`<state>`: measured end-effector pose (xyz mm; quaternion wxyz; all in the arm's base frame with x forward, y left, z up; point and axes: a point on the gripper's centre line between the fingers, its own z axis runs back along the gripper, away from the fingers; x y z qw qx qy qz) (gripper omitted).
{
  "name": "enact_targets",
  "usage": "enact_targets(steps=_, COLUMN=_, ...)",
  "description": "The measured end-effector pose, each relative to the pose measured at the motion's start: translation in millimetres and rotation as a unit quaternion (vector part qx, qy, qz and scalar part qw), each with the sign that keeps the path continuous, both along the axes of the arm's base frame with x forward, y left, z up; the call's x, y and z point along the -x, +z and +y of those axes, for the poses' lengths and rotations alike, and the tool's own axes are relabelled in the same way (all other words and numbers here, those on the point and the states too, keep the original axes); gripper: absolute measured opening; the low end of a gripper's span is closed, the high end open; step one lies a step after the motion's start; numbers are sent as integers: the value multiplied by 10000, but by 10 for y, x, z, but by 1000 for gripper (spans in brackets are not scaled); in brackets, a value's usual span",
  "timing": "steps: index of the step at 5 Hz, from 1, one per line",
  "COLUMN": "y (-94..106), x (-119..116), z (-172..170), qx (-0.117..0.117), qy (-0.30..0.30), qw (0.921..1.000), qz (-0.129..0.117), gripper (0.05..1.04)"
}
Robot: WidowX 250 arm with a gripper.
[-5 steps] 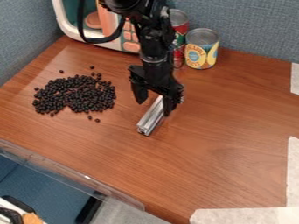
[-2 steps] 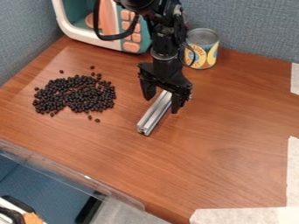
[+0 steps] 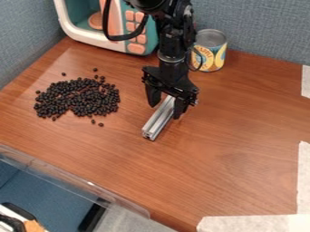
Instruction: Sweep into pile
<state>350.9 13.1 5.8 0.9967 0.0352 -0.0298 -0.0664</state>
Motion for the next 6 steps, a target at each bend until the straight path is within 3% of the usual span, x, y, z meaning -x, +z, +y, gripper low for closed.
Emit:
enact_targets(steps=1, y=-38, x=14, z=-10, qx=36, qy=46, qw=10000, qz=75, gripper=486)
enact_targets(steps=2, y=-56, x=5, z=-30, qx=98, qy=46, qw=9999, qz=101, gripper=371)
enact_targets(steps=4, y=-66, x=-28, z=11, qx=-22, qy=-94, qw=9999, qz=137, gripper=371)
enact_targets(steps=6, y=-60, x=-66, z=353, qx=-321, qy=-442, qw=9985, qz=15, gripper=370)
